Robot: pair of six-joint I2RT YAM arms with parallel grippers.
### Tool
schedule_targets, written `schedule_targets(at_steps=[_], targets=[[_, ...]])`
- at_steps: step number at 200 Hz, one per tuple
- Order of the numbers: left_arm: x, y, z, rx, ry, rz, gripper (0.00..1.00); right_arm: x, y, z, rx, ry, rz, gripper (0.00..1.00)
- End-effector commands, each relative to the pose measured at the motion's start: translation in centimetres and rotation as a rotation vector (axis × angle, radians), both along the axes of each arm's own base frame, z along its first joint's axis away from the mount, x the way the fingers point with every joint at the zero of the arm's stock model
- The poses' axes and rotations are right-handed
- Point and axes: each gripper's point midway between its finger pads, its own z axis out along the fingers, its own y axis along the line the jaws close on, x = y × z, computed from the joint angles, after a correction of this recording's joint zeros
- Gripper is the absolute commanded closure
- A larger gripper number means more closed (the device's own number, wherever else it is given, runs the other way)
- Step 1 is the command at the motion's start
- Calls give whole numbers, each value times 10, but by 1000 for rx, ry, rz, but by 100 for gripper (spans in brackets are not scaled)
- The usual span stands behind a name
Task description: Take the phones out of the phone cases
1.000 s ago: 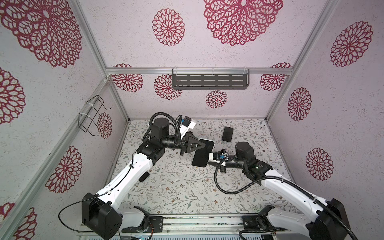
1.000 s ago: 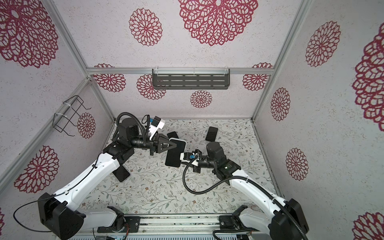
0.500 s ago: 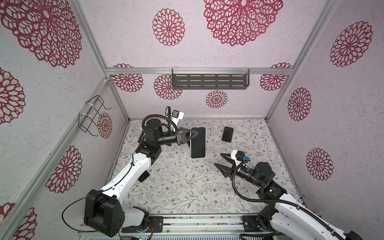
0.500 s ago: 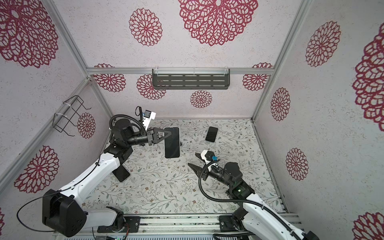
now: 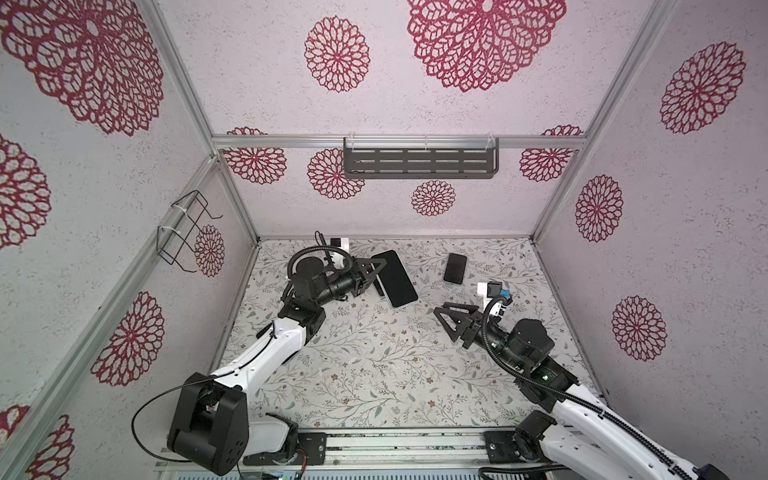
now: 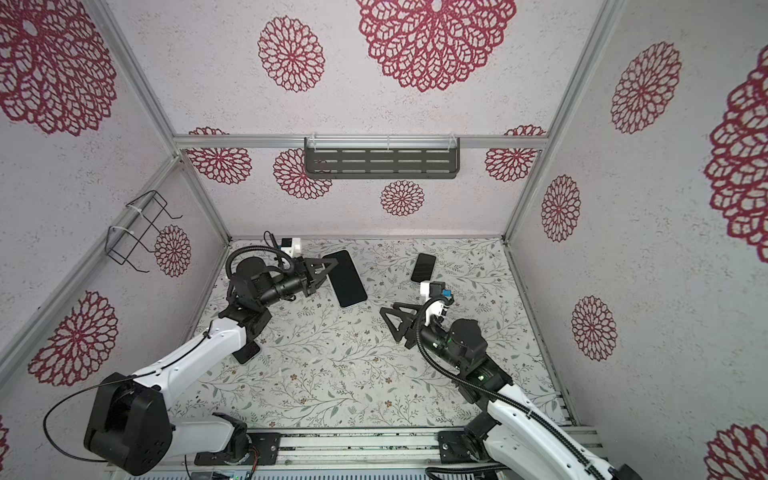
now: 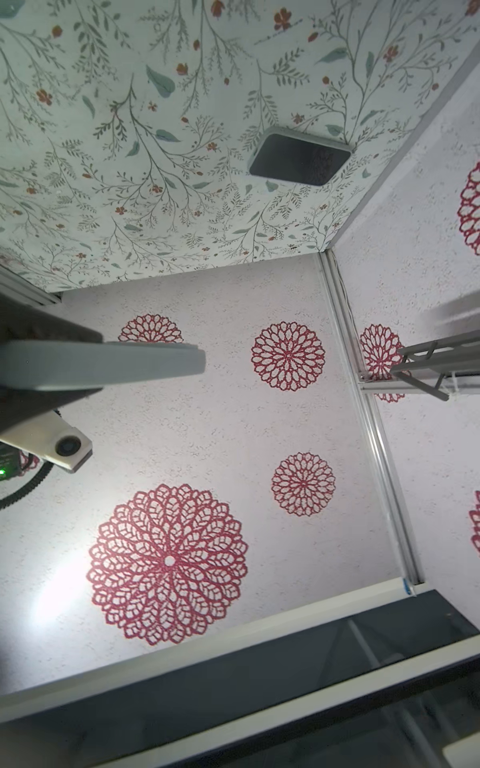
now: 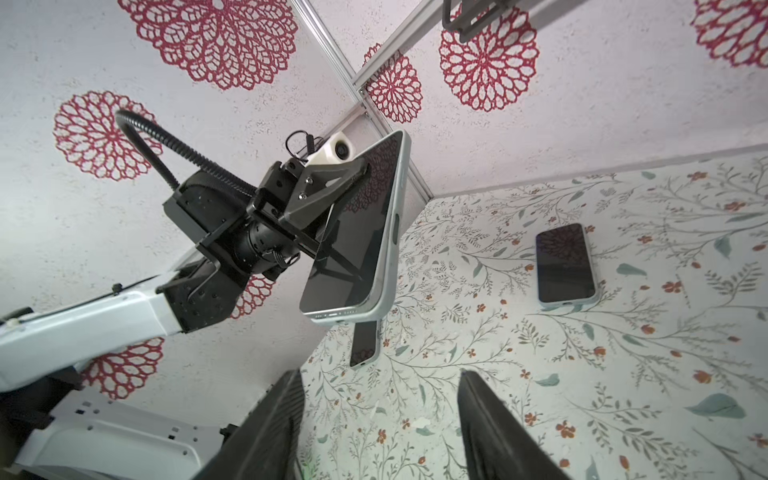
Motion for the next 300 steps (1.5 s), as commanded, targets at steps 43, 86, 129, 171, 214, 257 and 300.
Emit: schedule_targets(at_steps=[43,86,129,171,214,257,300], targets=[[-22,-2,54,-221,-77,88,100,-10,5,35,296,50,107,43],[-26,-9,56,-251,-91,94,100,-8,4,38,333,56,105,47],[-29,-16,56,-264,-97,83,100,-9,3,37,349,52,103,49],[-31,-22,57,-268,-105,71,100,-5,5,34,346,58,99,51],[-35,-30,57,-251,-112,57,100,-6,7,40,379,47,125,52],[-36,-32,57,-253,-118,55,100,-5,8,39,379,49,124,52],[-36,-37,56,-251,-123,46,100,-5,8,41,382,43,128,53]])
